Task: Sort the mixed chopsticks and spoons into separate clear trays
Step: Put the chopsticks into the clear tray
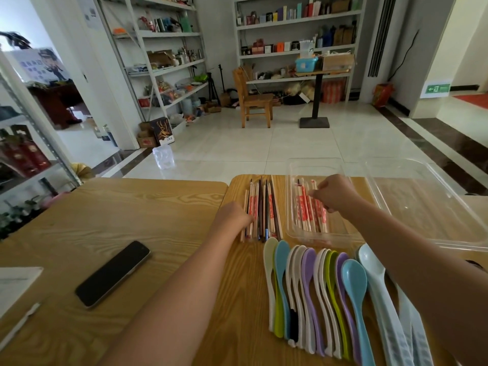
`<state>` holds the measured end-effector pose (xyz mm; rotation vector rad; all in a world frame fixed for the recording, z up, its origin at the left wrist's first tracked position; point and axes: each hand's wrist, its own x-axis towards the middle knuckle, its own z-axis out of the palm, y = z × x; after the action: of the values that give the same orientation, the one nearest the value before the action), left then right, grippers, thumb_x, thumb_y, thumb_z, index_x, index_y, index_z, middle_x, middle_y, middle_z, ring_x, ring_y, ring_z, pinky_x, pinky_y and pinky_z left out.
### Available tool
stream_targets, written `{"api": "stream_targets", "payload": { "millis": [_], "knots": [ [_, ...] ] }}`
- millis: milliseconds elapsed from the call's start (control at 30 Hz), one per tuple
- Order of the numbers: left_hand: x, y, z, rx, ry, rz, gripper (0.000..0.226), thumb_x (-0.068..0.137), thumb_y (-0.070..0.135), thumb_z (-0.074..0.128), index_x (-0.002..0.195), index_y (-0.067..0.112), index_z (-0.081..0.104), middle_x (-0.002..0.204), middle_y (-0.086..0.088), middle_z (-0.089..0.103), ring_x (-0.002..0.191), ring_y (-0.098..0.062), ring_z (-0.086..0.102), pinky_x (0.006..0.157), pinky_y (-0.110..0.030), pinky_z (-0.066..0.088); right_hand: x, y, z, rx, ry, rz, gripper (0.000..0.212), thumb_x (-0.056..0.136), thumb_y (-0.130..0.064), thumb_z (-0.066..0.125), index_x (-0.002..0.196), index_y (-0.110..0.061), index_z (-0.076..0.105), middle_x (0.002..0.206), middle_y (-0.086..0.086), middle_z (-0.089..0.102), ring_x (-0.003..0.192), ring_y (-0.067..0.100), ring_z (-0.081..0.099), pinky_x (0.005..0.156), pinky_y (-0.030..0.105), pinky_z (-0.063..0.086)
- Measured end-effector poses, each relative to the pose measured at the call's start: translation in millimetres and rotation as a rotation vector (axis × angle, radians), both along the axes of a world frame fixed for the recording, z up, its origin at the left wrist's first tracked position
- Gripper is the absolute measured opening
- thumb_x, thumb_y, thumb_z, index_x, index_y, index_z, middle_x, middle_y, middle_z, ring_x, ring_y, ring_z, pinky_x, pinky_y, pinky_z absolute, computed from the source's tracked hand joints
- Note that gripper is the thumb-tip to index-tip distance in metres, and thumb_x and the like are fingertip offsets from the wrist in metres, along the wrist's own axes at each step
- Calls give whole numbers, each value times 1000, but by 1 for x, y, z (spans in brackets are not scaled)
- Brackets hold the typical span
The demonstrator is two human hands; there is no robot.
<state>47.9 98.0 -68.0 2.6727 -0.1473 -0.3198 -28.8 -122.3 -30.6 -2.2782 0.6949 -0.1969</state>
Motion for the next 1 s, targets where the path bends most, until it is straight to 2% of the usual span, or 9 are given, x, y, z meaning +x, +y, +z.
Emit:
{"api": "stream_targets", "payload": {
  "millis": [133, 267, 400, 500, 567, 700, 800, 933, 1000],
  "knots": [
    [2, -1, 4, 58, 43, -39, 27, 93, 32, 64, 101, 7, 64, 90, -7, 67, 79, -20, 67, 75, -33, 57, -5, 5, 0, -1, -6, 19, 25, 91, -26, 68, 86, -1, 66, 67, 9, 61, 54, 16, 55, 56, 27, 52],
    [3, 4, 3, 12, 89, -39, 25, 92, 25, 64, 107, 5, 64, 92, -8, 68, 80, -21, 69, 73, -32, 58, -5, 9, -3, 35, -31, 34, 24, 90, -24, 69, 89, -1, 66, 70, 12, 62, 57, 18, 56, 67, 35, 56],
    [0, 11, 4, -119, 167, 9, 28, 93, 24, 66, 108, 2, 57, 99, -13, 68, 84, -27, 72, 81, -42, 60, -4, 13, -7, 31, -48, 36, 25, 90, -25, 70, 86, -1, 67, 75, 14, 65, 61, 19, 58, 71, 36, 58],
    [-2, 20, 8, -177, 176, 31, 36, 92, 28, 67, 114, 2, 55, 97, -12, 67, 79, -25, 70, 77, -40, 59, -2, 18, -7, 36, -50, 44, 25, 92, -26, 68, 82, -3, 67, 69, 9, 62, 58, 17, 56, 65, 33, 55],
    [-2, 25, 12, -195, 157, 29, 44, 92, 31, 67, 121, 0, 56, 104, -13, 68, 80, -23, 67, 67, -33, 55, 0, 23, -7, 57, -62, 51, 24, 93, -26, 67, 86, -3, 68, 71, 9, 63, 57, 16, 55, 59, 30, 54],
    [-7, 25, 28, -314, 198, 8, 32, 93, 28, 65, 105, -2, 61, 82, -9, 67, 59, -16, 65, 53, -27, 55, 4, 43, -3, 295, -169, 62, 21, 92, -23, 67, 94, -2, 68, 80, 12, 69, 56, 13, 57, 52, 24, 49],
    [-17, 16, 43, -431, 205, -40, 25, 94, 25, 65, 93, 1, 63, 83, -11, 71, 62, -17, 69, 51, -24, 55, 6, 62, 7, 543, -156, 38, 24, 92, -22, 67, 93, 2, 65, 84, 16, 71, 51, 12, 55, 50, 23, 50],
    [-32, -1, 59, -499, 223, -145, 31, 93, 27, 67, 98, -4, 67, 88, -17, 73, 66, -23, 71, 55, -30, 59, 7, 74, 10, 835, -60, 26, 33, 88, -24, 72, 100, 6, 64, 76, 12, 64, 50, 12, 51, 43, 21, 44],
    [-35, -10, 61, -473, 228, -201, 38, 92, 30, 68, 101, -7, 67, 94, -23, 72, 76, -31, 73, 68, -41, 62, 5, 73, 9, 968, -74, 22, 22, 88, -18, 72, 88, 2, 63, 68, 9, 58, 45, 10, 47, 37, 18, 38]
  ]
}}
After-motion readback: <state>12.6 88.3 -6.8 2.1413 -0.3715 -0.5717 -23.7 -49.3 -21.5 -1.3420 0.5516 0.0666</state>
